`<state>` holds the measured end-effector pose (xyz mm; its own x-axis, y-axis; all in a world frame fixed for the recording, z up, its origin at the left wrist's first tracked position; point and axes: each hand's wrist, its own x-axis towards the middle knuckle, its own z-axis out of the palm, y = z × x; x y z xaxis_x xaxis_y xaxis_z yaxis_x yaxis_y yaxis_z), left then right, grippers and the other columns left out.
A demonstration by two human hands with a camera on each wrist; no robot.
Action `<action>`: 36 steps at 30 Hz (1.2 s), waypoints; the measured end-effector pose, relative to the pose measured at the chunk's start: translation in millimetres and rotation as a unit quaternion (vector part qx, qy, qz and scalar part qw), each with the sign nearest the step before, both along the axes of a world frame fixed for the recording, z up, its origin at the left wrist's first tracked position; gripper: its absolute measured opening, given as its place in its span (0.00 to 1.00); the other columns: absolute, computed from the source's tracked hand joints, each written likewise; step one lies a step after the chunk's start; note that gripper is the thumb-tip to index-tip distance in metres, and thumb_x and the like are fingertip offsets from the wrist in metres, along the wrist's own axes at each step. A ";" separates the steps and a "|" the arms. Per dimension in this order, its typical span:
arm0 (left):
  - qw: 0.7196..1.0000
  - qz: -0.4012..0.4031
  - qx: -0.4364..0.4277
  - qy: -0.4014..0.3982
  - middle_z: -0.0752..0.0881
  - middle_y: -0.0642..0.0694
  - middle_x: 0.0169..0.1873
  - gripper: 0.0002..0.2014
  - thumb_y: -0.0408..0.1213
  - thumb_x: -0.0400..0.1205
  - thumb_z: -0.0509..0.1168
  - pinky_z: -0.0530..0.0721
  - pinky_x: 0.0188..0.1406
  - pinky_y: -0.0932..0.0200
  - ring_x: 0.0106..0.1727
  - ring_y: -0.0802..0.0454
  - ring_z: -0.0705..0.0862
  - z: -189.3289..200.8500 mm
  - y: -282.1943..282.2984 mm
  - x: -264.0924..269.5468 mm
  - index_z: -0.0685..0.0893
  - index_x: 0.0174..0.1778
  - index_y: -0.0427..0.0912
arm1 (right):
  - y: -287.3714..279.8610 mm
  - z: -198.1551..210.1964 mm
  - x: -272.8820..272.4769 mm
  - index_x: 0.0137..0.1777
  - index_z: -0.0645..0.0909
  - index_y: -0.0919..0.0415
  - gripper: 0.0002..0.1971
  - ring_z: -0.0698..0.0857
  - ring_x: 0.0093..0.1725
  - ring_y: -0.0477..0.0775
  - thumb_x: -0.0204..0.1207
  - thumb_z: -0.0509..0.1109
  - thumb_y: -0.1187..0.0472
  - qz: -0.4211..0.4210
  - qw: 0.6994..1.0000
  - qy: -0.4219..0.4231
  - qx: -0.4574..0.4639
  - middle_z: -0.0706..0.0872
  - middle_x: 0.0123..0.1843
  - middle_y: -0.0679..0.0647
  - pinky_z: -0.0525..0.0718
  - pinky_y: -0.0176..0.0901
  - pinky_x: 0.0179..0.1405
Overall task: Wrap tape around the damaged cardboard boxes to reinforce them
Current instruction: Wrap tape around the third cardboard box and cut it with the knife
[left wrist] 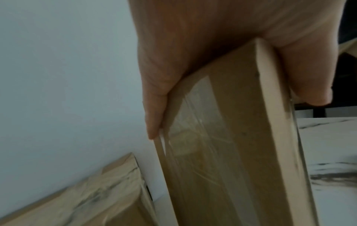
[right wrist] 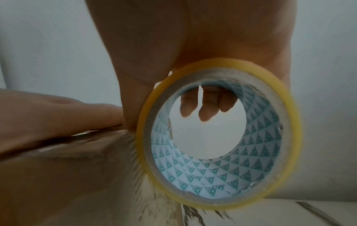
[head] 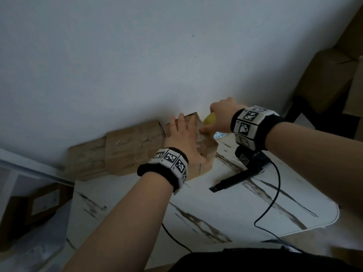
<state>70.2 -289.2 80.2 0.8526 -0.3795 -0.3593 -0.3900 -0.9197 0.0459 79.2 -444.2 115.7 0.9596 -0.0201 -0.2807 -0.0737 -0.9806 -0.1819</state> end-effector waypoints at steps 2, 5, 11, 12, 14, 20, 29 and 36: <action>0.999 0.003 -0.030 -0.012 0.43 0.38 0.81 0.63 0.65 0.62 0.74 0.59 0.77 0.36 0.81 0.33 0.40 3.0 -0.6 1.3 0.39 0.82 0.49 | -8.8 -0.1 -3.3 0.62 0.75 0.58 0.33 0.72 0.64 0.59 0.70 0.66 0.31 -0.031 0.998 -0.017 0.056 0.80 0.56 0.57 0.73 0.49 0.50; 0.996 -0.007 -0.074 -0.048 0.53 0.40 0.77 0.56 0.62 0.60 0.76 0.66 0.73 0.40 0.77 0.36 0.50 5.0 -0.3 0.1 0.51 0.78 0.51 | -20.8 1.2 -5.9 0.58 0.77 0.60 0.29 0.78 0.53 0.57 0.73 0.64 0.34 -0.108 0.982 -0.050 0.148 0.80 0.50 0.55 0.75 0.45 0.47; 0.976 0.016 -0.201 -0.077 0.54 0.42 0.75 0.55 0.65 0.58 0.72 0.62 0.77 0.43 0.77 0.40 0.52 -6.8 -4.0 -8.1 0.52 0.77 0.53 | -37.4 11.4 -6.8 0.53 0.76 0.56 0.24 0.79 0.51 0.55 0.73 0.66 0.35 -0.198 0.931 -0.048 0.302 0.79 0.51 0.53 0.78 0.46 0.48; 0.969 0.027 -0.233 -0.080 0.55 0.43 0.75 0.55 0.65 0.57 0.73 0.64 0.77 0.43 0.76 0.41 0.53 -9.1 -3.7 -8.6 0.53 0.76 0.53 | -39.3 15.2 -6.5 0.53 0.76 0.56 0.23 0.80 0.52 0.55 0.73 0.68 0.37 -0.207 0.915 -0.039 0.345 0.79 0.52 0.53 0.79 0.47 0.49; 0.958 0.046 -0.274 -0.077 0.55 0.44 0.74 0.55 0.64 0.58 0.75 0.64 0.77 0.45 0.76 0.44 0.54 -15.3 -2.1 -11.9 0.51 0.76 0.56 | -40.5 23.2 -6.1 0.50 0.78 0.54 0.18 0.81 0.54 0.57 0.71 0.71 0.41 -0.210 0.887 -0.024 0.410 0.79 0.52 0.53 0.81 0.50 0.51; 0.975 0.037 -0.217 -0.025 0.48 0.43 0.78 0.64 0.71 0.56 0.73 0.61 0.78 0.38 0.79 0.38 0.51 -15.4 13.2 -14.0 0.39 0.80 0.59 | -27.0 23.1 -3.3 0.60 0.78 0.57 0.22 0.81 0.61 0.59 0.70 0.75 0.46 -0.179 0.892 0.003 0.415 0.80 0.58 0.54 0.81 0.55 0.63; 0.966 0.041 -0.251 -0.041 0.63 0.50 0.68 0.58 0.62 0.52 0.79 0.71 0.72 0.51 0.71 0.49 0.67 -6.0 30.2 -9.6 0.61 0.74 0.45 | 5.7 27.1 -9.3 0.53 0.78 0.58 0.24 0.81 0.49 0.52 0.68 0.74 0.40 -0.095 0.933 0.005 0.347 0.81 0.50 0.52 0.78 0.44 0.47; 0.976 0.048 -0.210 -0.019 0.46 0.47 0.81 0.58 0.60 0.58 0.79 0.57 0.80 0.54 0.82 0.46 0.53 -13.6 47.6 -15.9 0.54 0.79 0.50 | -0.1 19.5 -10.7 0.50 0.79 0.61 0.28 0.80 0.48 0.56 0.67 0.71 0.35 -0.040 0.983 -0.003 0.181 0.80 0.47 0.55 0.78 0.46 0.45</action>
<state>54.3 -241.6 66.6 0.9012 -0.4045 -0.1556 -0.3122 -0.8549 0.4143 68.5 -444.3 135.2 0.9608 0.0045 -0.2773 -0.1458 -0.8425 -0.5187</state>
